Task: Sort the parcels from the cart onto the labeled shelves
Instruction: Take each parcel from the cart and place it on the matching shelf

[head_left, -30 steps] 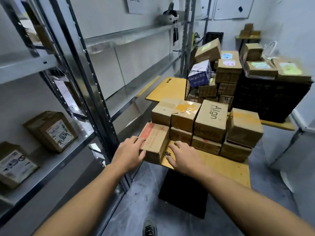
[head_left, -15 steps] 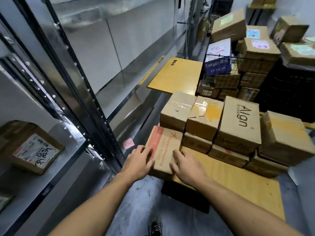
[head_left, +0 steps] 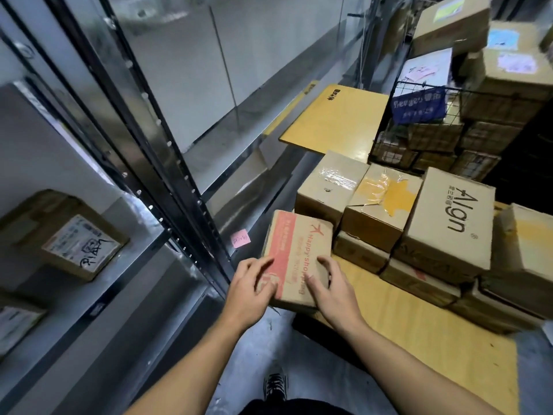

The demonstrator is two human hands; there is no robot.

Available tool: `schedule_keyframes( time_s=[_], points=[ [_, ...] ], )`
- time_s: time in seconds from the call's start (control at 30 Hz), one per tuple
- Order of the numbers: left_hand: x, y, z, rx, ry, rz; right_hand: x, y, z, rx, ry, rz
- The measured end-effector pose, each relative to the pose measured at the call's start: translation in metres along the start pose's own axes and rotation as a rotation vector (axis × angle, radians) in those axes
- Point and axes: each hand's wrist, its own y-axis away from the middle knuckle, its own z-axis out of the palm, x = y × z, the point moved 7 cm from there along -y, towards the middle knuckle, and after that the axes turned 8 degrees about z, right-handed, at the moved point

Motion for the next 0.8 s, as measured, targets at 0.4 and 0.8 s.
schedule_keyframes(
  time_s=[0.4,0.8],
  points=[
    [0.053,0.041,-0.031,0.321,0.207,-0.01,-0.016,0.023,-0.059,-0.146,-0.332,-0.175],
    [0.081,0.07,-0.023,0.338,0.394,0.042,-0.037,0.054,-0.062,-0.309,-0.088,-0.292]
  ],
)
